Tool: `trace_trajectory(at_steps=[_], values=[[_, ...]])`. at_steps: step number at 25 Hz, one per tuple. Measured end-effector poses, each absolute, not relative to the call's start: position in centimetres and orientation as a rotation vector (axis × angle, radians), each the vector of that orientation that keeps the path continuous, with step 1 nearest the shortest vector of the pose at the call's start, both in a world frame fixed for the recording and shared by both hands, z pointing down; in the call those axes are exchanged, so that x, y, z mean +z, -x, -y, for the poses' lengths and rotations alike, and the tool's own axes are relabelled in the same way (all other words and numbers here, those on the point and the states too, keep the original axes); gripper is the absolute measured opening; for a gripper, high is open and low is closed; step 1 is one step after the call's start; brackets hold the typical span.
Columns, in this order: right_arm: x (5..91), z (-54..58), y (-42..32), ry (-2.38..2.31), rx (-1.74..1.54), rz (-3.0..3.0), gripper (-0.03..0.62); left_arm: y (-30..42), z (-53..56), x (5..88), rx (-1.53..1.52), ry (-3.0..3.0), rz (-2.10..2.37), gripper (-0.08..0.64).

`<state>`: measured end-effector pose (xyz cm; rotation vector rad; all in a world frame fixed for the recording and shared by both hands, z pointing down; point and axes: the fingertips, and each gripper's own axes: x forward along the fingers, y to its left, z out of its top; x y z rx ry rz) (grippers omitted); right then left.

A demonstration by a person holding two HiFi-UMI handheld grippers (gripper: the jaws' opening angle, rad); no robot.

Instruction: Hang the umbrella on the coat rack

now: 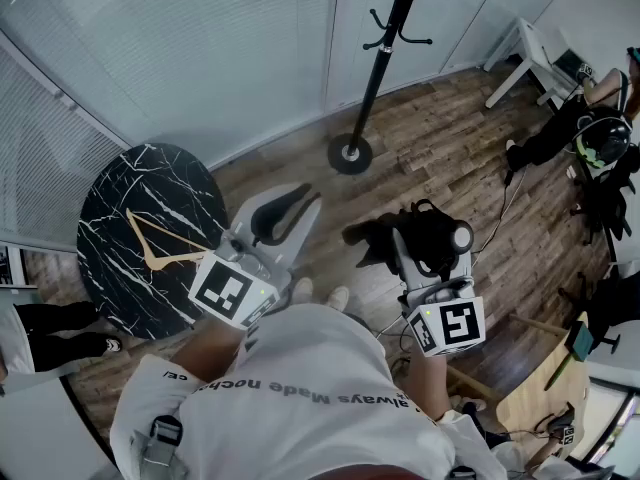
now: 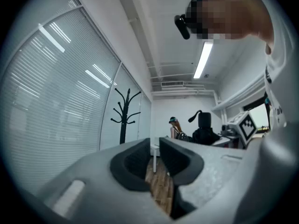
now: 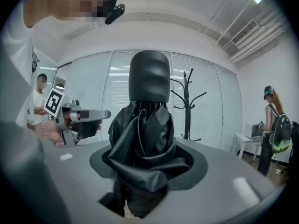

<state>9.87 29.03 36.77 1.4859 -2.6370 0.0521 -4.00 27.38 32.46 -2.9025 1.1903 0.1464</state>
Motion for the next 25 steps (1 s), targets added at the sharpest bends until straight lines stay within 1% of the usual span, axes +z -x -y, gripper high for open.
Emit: trace_trajectory(at_steps=[13,25], values=[[37.6,-26.6,-3.5,-1.475,0.104,2.656,0.241,10.9,-25.4,33.9,0.132,2.917,-1.206,0.063],[37.6,-21.3,-2.4,-1.447,0.094,2.651,0.241,12.2,-20.5,33.9,0.126,2.907,-1.234,0.063]])
